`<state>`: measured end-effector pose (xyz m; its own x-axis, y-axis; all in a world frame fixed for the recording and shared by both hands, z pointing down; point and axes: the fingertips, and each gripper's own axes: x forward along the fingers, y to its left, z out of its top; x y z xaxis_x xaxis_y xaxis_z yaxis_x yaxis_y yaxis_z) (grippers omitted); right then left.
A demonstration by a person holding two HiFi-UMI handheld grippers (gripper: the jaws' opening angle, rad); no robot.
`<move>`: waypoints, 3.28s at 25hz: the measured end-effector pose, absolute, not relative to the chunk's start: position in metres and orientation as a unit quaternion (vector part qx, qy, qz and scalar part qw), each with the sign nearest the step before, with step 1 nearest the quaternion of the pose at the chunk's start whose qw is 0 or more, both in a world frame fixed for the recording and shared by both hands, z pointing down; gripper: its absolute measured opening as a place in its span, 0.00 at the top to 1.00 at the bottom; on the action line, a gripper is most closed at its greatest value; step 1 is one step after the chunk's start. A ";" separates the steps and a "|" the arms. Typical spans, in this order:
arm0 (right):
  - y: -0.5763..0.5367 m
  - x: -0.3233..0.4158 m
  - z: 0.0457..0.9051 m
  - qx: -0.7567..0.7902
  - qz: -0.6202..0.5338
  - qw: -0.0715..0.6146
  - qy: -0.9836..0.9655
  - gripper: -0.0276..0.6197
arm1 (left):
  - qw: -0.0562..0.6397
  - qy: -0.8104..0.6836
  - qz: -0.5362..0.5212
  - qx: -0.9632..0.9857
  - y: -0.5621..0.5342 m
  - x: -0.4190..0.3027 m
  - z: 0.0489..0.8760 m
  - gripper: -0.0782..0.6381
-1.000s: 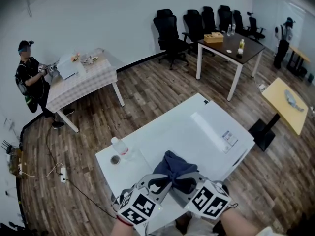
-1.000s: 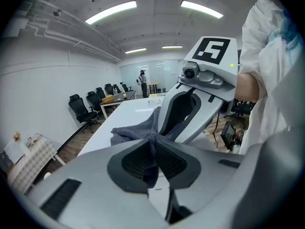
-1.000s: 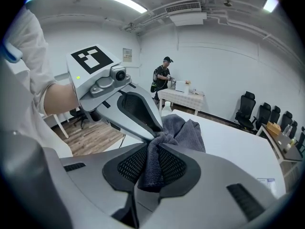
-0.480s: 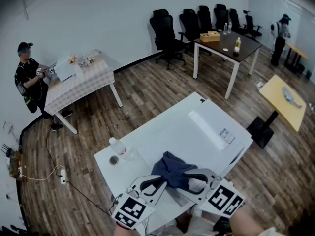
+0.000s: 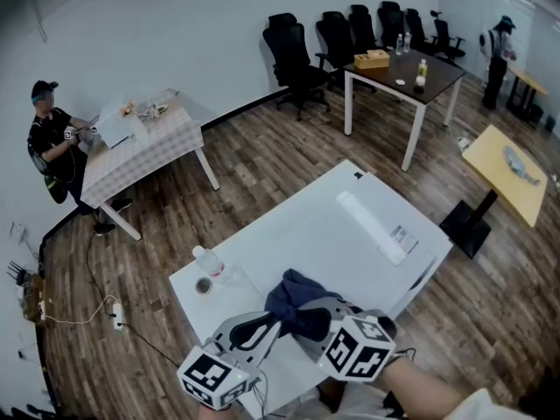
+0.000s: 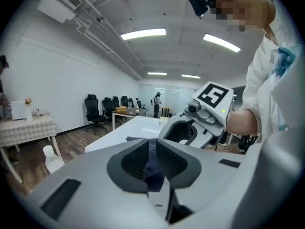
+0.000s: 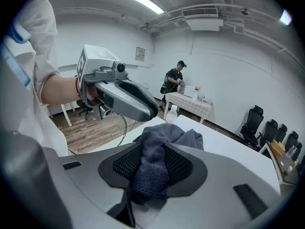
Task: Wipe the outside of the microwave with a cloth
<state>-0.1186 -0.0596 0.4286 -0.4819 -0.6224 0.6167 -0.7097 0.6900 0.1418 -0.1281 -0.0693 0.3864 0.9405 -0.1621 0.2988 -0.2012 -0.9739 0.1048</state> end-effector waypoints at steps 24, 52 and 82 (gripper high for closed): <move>0.016 -0.033 0.425 0.515 0.115 0.269 -0.806 0.53 | 0.074 -0.084 0.114 0.987 -0.016 -0.082 0.364 0.82; -0.058 -0.180 0.468 0.023 -0.060 0.569 -0.820 0.77 | 0.178 -0.290 0.026 0.940 -0.093 -0.182 0.452 0.82; -0.080 -0.122 0.435 0.133 0.099 0.353 -0.921 0.80 | 0.198 -0.121 0.005 0.973 -0.061 -0.128 0.441 0.56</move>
<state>-0.1221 -0.0804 0.4350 -0.7151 -0.1760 0.6765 -0.3151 0.9450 -0.0873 -0.1283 -0.0612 0.4415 0.9706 -0.2338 0.0573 -0.2376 -0.8920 0.3846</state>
